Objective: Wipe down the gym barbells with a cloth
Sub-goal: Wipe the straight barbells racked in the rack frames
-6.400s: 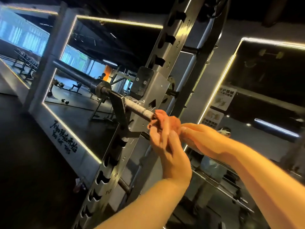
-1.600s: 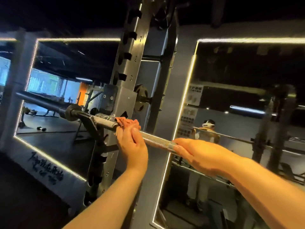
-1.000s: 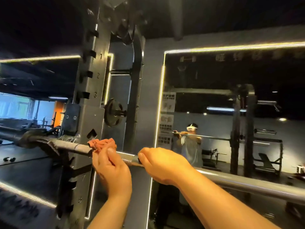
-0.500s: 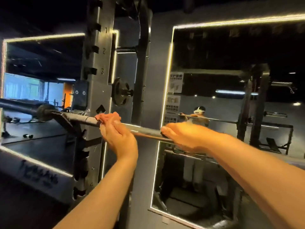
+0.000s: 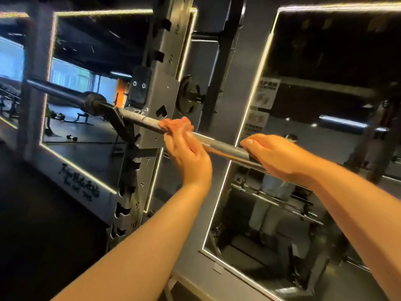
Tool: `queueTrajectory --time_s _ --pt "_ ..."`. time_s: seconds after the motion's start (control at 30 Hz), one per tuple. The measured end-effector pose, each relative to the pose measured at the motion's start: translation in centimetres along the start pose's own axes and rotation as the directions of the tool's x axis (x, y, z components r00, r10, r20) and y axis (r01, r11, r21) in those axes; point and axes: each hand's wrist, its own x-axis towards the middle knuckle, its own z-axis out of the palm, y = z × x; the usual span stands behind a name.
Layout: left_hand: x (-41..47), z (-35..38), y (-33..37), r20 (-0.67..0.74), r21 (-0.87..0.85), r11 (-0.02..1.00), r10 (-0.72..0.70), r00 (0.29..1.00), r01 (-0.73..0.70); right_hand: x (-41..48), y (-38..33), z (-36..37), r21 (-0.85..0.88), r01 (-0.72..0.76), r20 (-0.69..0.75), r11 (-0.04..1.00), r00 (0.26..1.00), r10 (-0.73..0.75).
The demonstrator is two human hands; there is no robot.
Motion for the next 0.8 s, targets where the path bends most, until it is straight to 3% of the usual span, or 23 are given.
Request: queueTrajectory --time_s 0.07,0.13,0.27,0.4,0.47,0.53,0.63,0.73,0.8 --pt "0.9 0.7 0.1 -0.132 -0.015 0.997 -0.081 0.988 0.079 0.3 0.1 0.1 0.000 -0.001 0.007 1.000 1.000 0.001" --pt "-0.5 1.6 0.7 -0.125 0.007 0.996 -0.084 0.989 0.085 0.5 0.1 0.2 0.008 0.000 0.012 1.000 1.000 0.000" --pt "-6.1 2.9 1.9 0.158 0.070 0.996 0.053 0.986 -0.064 0.4 0.2 0.3 0.066 -0.047 -0.098 0.997 0.994 0.054" --pt "-8.0 2.5 2.1 0.423 0.115 0.943 0.237 0.875 -0.311 -1.0 0.7 -0.1 -0.019 -0.097 -0.168 0.995 0.981 0.092" --pt "-5.8 1.6 1.9 0.372 0.116 0.961 0.193 0.908 -0.251 -2.3 1.5 -0.7 -0.112 -0.119 -0.099 0.986 0.989 0.108" --pt "-3.3 1.0 1.7 0.165 0.079 0.996 0.032 0.986 -0.045 -4.0 2.2 -1.5 -0.214 -0.110 -0.037 0.970 0.994 0.105" --pt "-2.2 1.7 2.3 -0.059 0.028 0.994 -0.104 0.993 0.105 -6.3 2.7 -2.2 -0.241 -0.093 -0.023 0.966 0.996 0.090" --pt "-5.5 3.8 3.7 -0.043 0.011 0.999 -0.047 0.998 0.048 -6.4 2.7 -1.7 -0.174 -0.112 -0.068 0.978 0.993 0.101" --pt "-9.1 5.0 4.4 0.066 0.081 0.996 0.034 0.997 -0.040 -5.8 2.9 -1.3 -0.130 -0.129 -0.107 0.983 0.987 0.116"
